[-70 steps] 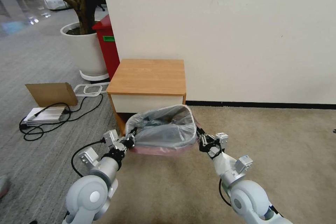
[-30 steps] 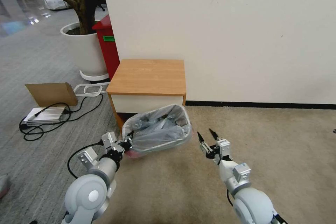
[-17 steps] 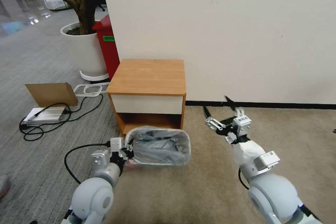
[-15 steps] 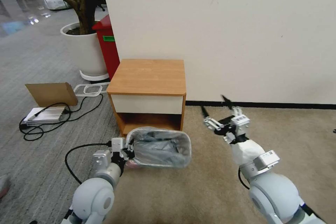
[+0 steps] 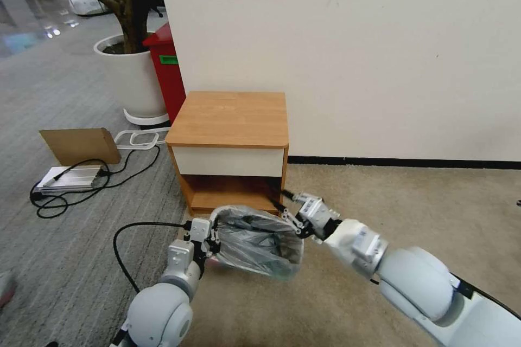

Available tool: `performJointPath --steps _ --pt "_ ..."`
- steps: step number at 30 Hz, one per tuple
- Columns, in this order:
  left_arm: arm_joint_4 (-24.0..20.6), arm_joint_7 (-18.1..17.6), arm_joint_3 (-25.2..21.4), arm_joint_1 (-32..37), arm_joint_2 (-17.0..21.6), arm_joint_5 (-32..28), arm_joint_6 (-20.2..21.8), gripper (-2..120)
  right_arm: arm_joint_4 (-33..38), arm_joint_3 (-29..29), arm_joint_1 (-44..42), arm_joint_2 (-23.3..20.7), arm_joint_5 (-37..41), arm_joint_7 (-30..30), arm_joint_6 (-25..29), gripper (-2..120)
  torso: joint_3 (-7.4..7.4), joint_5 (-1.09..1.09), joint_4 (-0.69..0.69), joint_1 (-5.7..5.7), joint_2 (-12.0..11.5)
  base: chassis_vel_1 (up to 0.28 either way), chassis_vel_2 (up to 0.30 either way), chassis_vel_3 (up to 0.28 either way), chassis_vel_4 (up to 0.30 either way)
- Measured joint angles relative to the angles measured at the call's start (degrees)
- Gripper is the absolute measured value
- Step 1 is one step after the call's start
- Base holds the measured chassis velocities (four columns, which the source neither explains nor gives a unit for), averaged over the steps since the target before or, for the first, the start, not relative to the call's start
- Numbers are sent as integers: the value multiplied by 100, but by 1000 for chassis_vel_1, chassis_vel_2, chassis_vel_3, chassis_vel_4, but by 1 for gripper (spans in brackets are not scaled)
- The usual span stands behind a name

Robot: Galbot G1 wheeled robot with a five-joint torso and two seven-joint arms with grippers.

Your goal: Pick up the garbage bag from the table and place it over the trash can.

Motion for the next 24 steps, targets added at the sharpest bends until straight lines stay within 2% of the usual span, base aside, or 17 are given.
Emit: performJointPath --steps 2,3,10,18,24 --pt "0 0 0 0 0 0 0 3 0 0 0 0 0 0 0 1 0 0 0 0 0 0 0 0 0" --pt "7 0 26 -25 -25 63 -1 3 -172 -231 83 -6 -63 -39 -140 0 0 0 0 0 0 0 0 0 0" --pt "22 0 90 -47 -84 228 -5 3 -581 -646 397 52 -112 -68 -413 0 0 -1 -1 0 0 0 0 0 0" --pt "-9 18 161 -37 -137 408 -4 3 -1320 -1571 1263 310 -159 -76 -789 0 0 -1 0 0 0 0 0 0 0" --pt "-39 18 189 -5 -139 496 2 3 -1693 -1943 1600 438 -237 -85 -927 0 0 -1 0 0 0 0 0 0 0"
